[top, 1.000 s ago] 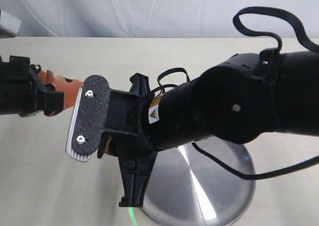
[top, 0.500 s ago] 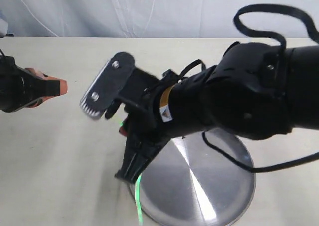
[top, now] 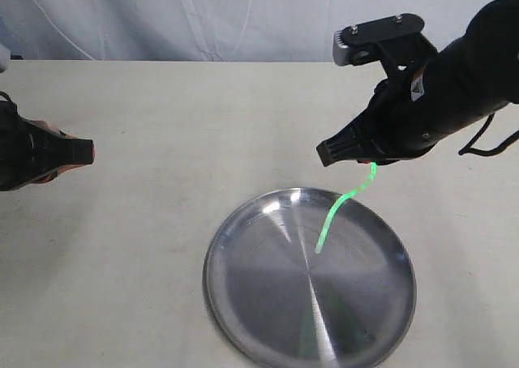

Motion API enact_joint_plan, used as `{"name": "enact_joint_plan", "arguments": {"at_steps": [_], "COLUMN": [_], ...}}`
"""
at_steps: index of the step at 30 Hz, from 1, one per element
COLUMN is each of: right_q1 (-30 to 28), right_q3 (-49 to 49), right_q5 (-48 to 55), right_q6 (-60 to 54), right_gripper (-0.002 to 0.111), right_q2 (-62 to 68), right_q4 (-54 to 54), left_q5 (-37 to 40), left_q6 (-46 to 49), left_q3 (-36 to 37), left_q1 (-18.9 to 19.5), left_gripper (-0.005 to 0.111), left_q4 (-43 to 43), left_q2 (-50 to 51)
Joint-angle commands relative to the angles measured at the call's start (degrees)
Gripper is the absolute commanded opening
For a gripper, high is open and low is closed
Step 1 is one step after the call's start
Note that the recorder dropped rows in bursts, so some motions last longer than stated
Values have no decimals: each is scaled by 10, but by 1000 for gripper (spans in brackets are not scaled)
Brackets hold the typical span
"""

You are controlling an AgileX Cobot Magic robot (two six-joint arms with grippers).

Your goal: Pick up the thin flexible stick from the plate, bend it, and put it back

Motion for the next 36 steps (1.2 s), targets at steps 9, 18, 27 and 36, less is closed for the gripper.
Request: {"name": "enact_joint_plan", "arguments": {"at_steps": [9, 18, 27, 36], "right_q1": [-3, -3, -3, -3], "right_q3": [2, 2, 2, 2], "right_q5": [2, 16, 46, 59], "right_q6": [-84, -78, -33, -30], "right_gripper": [38, 30, 1, -1], "right_q2": [108, 63, -179, -464], "right_q4": [81, 29, 14, 29], "left_q5": [22, 47, 36, 62], "left_q6": [-4, 122, 234, 225], "left_q3": [-3, -3, -3, -3], "left_q1": [-1, -2, -2, -2], "left_gripper": [0, 0, 0, 0], "left_q4": [1, -87, -184, -165], "left_q2": [0, -25, -238, -373]}}
